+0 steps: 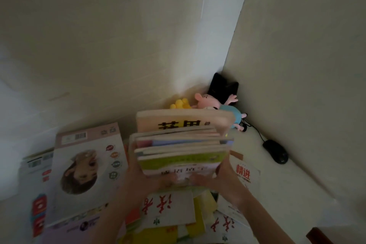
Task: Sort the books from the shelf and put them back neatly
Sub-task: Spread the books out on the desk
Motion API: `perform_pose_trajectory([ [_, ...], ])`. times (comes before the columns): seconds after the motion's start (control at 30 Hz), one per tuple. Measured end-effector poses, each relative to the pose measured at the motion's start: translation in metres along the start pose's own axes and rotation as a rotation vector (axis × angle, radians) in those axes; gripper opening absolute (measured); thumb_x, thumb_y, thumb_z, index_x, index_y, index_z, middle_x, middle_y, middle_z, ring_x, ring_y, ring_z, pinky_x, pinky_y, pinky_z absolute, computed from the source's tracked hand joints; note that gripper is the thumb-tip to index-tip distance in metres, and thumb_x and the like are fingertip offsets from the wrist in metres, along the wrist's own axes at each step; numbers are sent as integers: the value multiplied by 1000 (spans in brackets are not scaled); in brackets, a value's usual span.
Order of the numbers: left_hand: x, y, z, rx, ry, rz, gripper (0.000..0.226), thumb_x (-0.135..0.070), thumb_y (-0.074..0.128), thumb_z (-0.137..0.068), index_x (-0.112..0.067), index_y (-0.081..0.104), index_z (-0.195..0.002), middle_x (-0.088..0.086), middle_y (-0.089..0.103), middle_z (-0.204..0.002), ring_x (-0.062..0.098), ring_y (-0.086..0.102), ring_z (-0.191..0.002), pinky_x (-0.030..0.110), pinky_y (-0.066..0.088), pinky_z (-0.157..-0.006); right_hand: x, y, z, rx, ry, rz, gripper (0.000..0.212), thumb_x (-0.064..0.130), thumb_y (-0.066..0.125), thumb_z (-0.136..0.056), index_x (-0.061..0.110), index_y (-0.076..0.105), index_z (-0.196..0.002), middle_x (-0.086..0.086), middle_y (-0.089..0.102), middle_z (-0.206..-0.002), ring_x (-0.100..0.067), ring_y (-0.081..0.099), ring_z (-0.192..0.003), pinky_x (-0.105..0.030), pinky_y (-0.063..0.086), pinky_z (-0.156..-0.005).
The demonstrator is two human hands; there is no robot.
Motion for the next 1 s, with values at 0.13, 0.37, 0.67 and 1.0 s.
perform_pose_trajectory([
  [0.13, 5, -1, -7, 17, 44, -94, 132, -68, 87, -27, 0, 43, -132, 4, 60, -122, -6, 60, -104, 10, 51, -78, -8, 11, -4, 70, 36, 15, 93, 13, 85, -68, -5, 30, -141, -15, 59, -129, -24, 59, -117, -34, 55, -86],
  [0.37, -5, -2, -2, -70, 122, 59, 115, -67, 85, -33, -4, 55, -125, 3, 70, -107, 1, 67, -96, 15, 55, -73, -10, 1, -15, 33, 47, 4, 109, 30, 91, -61, -9, 30, -142, -14, 59, -129, -25, 61, -115, -37, 56, -86],
  [0.67, -23, 1, 1, -224, 215, 142, 110, -49, 90, -35, -50, 41, -134, 8, 58, -124, 3, 62, -106, 16, 53, -76, -16, 8, -14, -24, 3, -135, 109, 17, 92, -57, -1, 26, -143, -20, 58, -128, -30, 61, -114, -36, 58, -78],
  [1.0, 20, -4, -2, -84, 41, 41, 141, -72, 85, -29, -1, 39, -142, 5, 64, -123, 4, 64, -107, 15, 55, -75, -2, 9, -17, 110, -8, -47, 96, 14, 86, -68, -8, 28, -141, -17, 56, -132, -27, 57, -120, -33, 55, -87],
])
Point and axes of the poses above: each hand's wrist, its own z-axis away from the middle knuckle, its own y-axis out of the palm, x = y × z, the point moved 7 cm from there along -z, towards the middle knuckle
